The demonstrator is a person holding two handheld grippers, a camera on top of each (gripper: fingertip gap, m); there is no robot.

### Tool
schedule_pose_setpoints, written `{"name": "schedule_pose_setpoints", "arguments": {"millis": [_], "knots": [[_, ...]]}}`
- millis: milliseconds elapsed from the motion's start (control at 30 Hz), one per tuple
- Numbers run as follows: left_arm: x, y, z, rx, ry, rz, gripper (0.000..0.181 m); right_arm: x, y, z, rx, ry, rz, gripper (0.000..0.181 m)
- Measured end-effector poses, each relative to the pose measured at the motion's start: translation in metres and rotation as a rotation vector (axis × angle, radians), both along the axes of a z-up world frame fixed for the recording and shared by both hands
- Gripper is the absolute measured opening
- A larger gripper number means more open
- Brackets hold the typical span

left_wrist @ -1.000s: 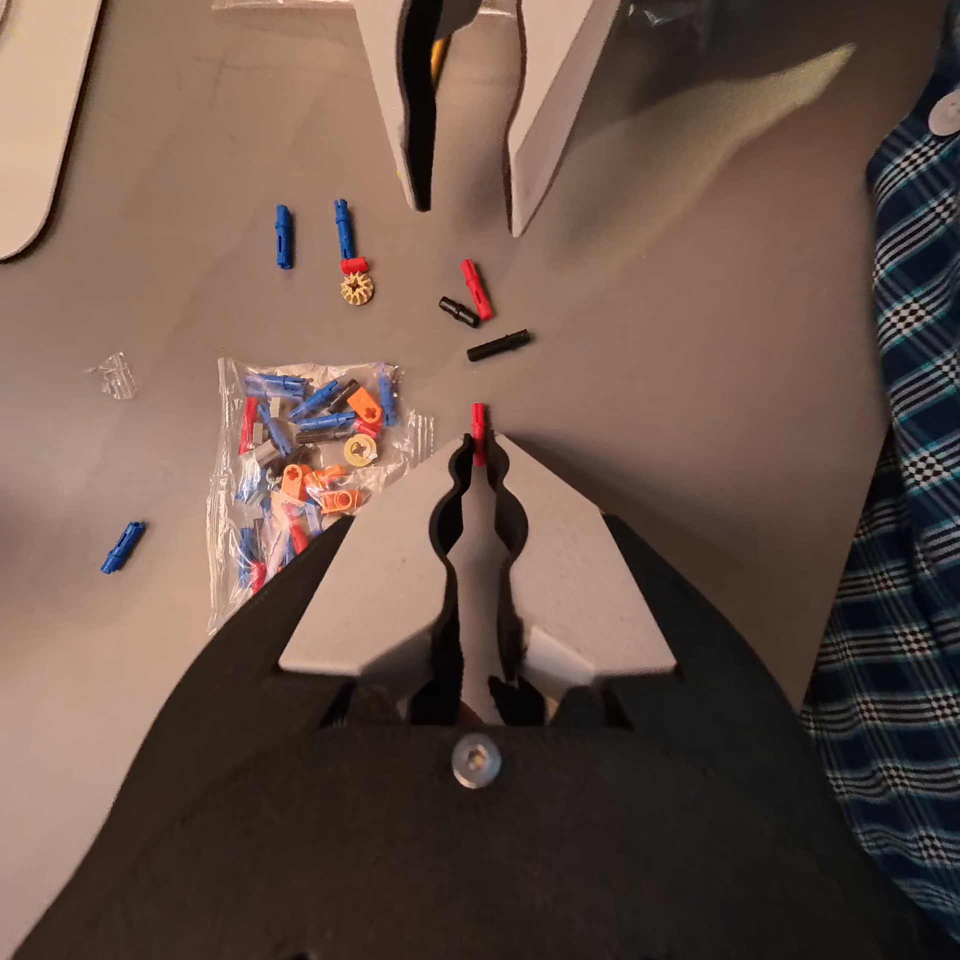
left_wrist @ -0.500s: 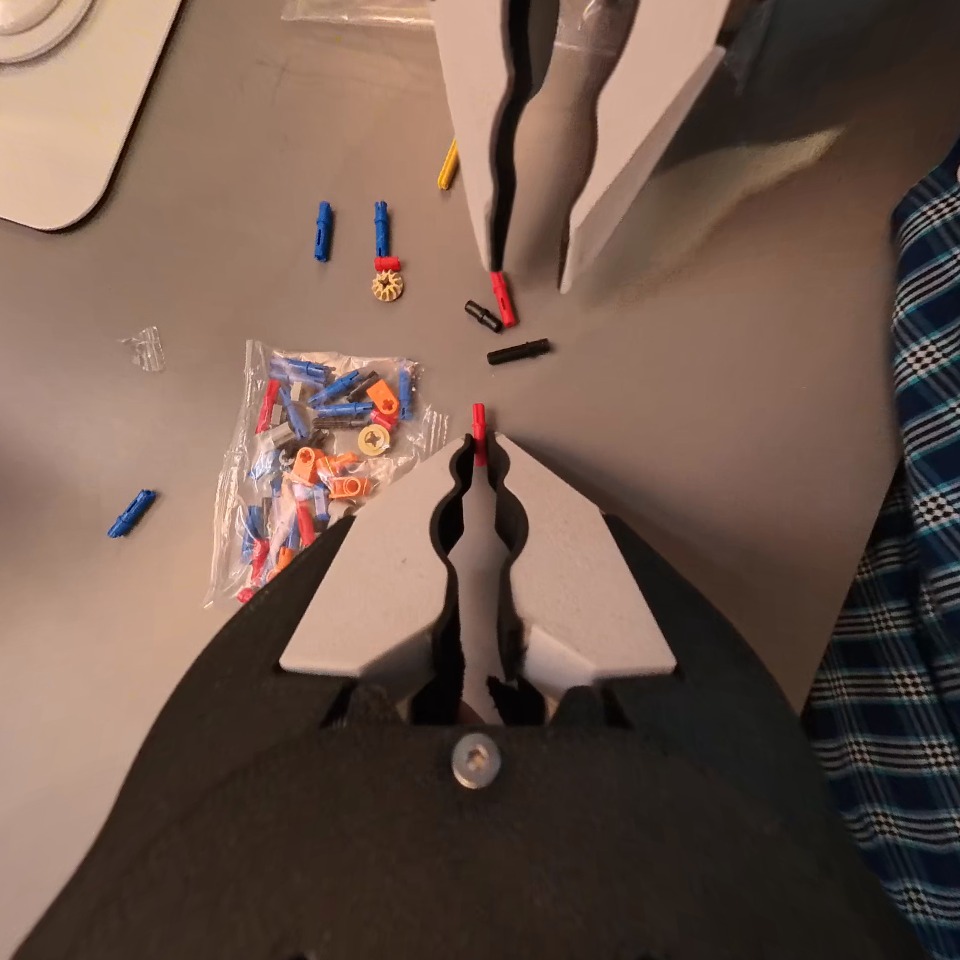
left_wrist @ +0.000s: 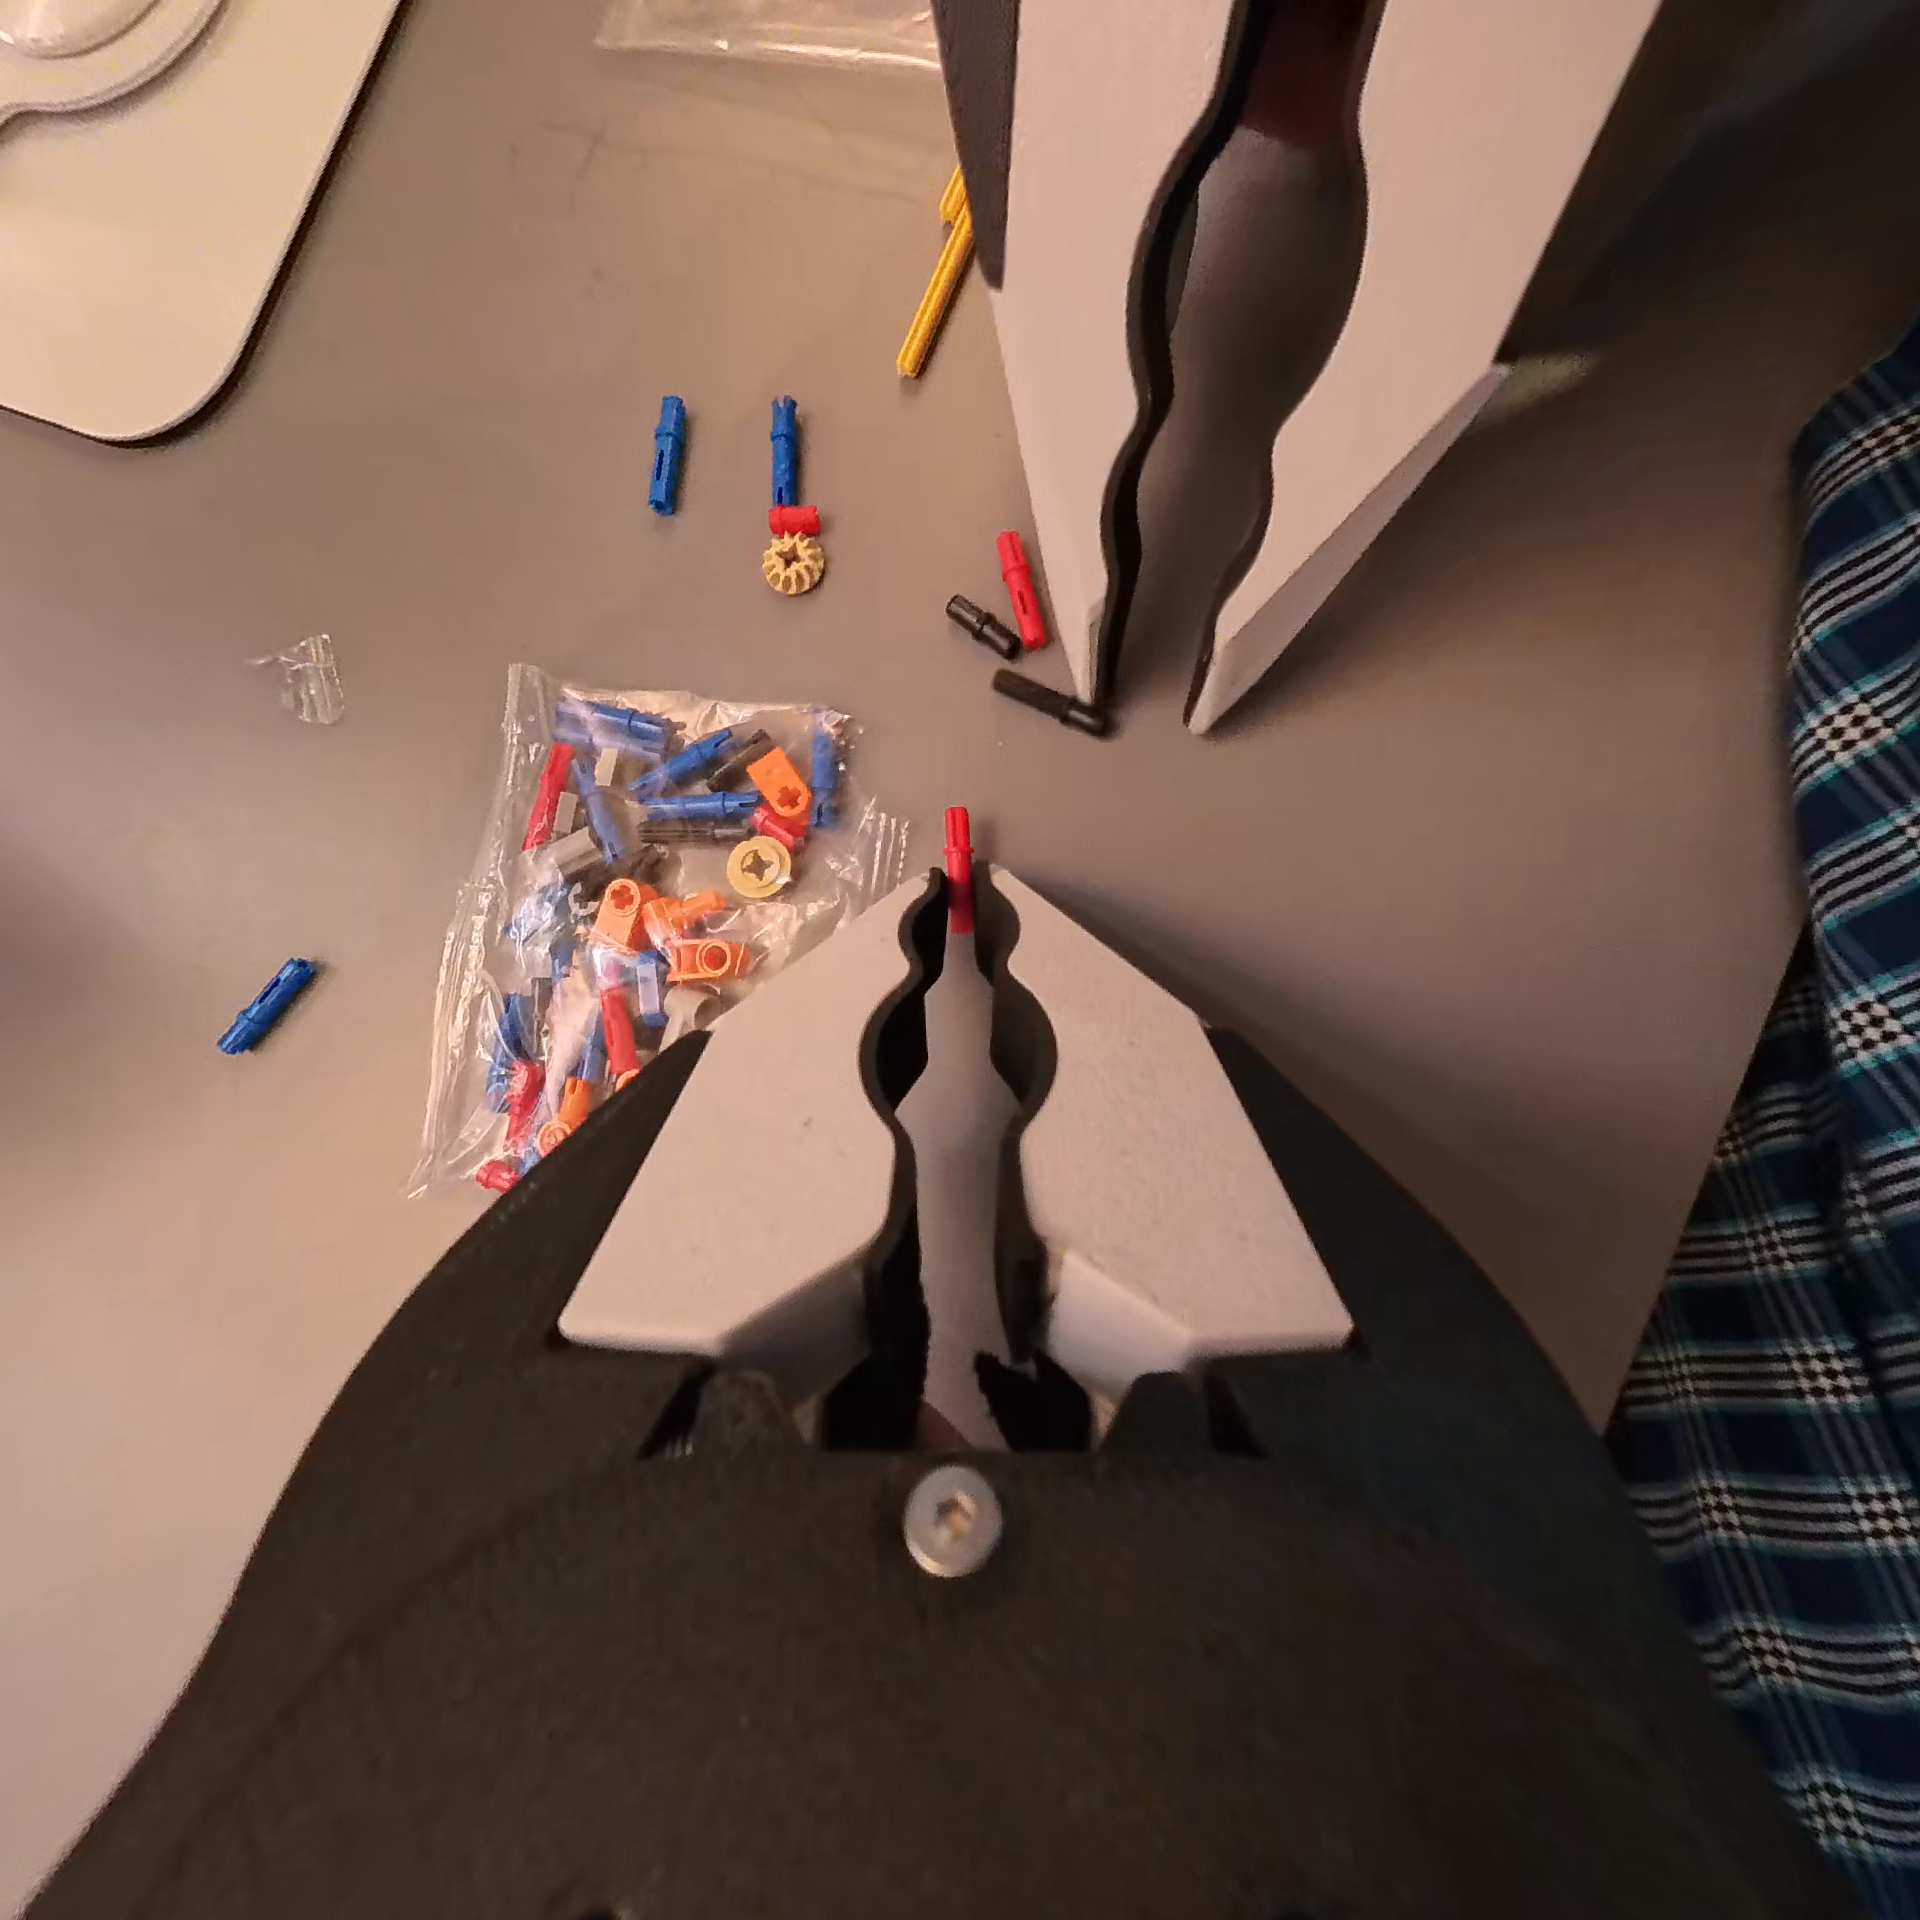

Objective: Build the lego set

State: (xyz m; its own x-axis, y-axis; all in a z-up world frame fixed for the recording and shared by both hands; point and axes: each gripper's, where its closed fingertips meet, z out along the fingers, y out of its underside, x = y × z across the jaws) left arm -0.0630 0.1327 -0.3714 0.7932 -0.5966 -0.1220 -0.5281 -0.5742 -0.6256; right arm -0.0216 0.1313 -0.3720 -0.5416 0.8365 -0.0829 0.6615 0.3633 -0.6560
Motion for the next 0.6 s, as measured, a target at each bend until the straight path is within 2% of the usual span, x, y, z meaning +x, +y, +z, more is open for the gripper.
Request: {"name": "schedule_pose_setpoints", "arguments": {"millis": [233, 500, 600], "knots": [[-0.003, 0.000, 0.000, 0.001, 0.003, 0.008, 0.002, -0.007, -0.007, 0.005, -0.018, 0.021, 0.011, 0.016], [-0.005, -0.001, 0.003, 0.012, -0.001, 0.038, 0.002, 0.001, 0.035, 0.015, 0.000, 0.043, -0.087, 0.017], [-0.006, -0.002, 0.003, 0.018, 0.000, 0.046, 0.002, -0.002, 0.039, 0.015, 0.024, 0.056, -0.074, 0.016]]}}
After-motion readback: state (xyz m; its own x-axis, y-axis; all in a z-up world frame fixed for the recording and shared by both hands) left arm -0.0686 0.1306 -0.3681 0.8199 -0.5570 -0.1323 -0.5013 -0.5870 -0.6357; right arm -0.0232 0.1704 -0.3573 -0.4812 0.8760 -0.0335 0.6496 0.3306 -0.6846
